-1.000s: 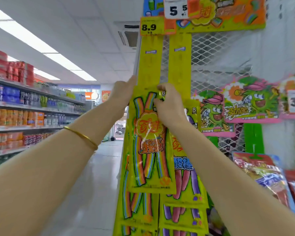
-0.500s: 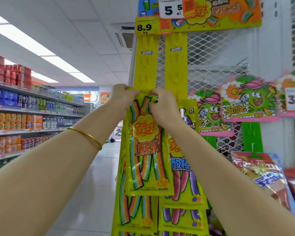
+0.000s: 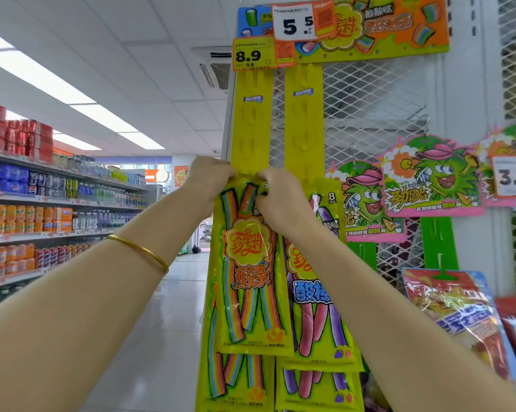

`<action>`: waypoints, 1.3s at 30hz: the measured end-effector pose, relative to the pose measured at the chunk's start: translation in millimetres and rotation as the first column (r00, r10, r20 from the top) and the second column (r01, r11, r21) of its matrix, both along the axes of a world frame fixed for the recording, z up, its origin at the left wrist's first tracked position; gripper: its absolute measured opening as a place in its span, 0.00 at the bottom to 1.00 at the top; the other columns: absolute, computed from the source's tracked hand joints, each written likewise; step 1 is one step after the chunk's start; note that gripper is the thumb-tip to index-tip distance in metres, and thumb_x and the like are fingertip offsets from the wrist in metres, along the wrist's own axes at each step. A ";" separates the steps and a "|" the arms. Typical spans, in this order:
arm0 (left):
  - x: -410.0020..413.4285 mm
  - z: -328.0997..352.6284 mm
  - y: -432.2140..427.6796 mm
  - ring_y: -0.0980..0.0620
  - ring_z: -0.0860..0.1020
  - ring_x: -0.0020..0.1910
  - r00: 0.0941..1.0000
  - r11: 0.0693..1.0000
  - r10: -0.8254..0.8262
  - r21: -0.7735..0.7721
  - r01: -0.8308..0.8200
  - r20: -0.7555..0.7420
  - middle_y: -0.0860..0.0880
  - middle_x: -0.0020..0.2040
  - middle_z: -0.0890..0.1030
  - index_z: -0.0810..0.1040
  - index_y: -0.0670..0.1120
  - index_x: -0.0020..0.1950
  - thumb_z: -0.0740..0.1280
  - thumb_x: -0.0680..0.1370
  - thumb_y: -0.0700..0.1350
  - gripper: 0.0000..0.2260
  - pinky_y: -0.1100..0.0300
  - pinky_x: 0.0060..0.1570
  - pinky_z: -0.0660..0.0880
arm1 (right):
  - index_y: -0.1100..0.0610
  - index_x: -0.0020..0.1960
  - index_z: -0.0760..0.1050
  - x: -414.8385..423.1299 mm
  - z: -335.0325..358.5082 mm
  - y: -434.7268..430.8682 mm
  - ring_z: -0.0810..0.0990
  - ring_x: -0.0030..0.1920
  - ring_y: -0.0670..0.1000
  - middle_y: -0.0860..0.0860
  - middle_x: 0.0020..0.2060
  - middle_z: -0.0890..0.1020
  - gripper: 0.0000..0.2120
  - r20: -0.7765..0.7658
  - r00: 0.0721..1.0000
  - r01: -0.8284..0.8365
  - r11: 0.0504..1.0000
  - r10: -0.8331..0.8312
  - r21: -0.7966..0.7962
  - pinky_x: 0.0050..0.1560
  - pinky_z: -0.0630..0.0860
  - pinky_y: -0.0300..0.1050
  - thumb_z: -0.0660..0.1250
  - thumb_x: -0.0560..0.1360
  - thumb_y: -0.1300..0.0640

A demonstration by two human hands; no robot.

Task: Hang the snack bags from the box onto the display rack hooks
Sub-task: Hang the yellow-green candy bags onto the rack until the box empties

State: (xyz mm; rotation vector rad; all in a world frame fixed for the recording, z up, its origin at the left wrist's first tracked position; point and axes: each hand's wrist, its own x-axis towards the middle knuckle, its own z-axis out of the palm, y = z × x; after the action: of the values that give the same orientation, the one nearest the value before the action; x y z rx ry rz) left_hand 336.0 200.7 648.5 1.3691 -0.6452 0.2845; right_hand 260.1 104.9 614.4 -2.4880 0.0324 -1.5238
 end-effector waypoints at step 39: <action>-107.8 -547.9 102.7 0.49 0.77 0.43 0.932 0.601 0.003 0.746 0.288 -0.362 0.49 0.48 0.76 0.75 0.46 0.51 0.68 0.74 0.36 0.09 0.66 0.41 0.71 | 0.60 0.53 0.73 -100.3 -585.8 26.0 0.74 0.30 0.45 0.50 0.36 0.74 0.09 -0.758 0.420 0.191 0.768 0.499 0.612 0.29 0.70 0.37 0.68 0.73 0.62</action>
State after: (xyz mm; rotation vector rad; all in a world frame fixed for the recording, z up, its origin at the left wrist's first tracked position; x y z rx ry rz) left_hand 228.2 303.4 100.6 2.1502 -0.6135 -0.4400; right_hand 159.8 130.9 28.6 -2.2621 0.3846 0.1513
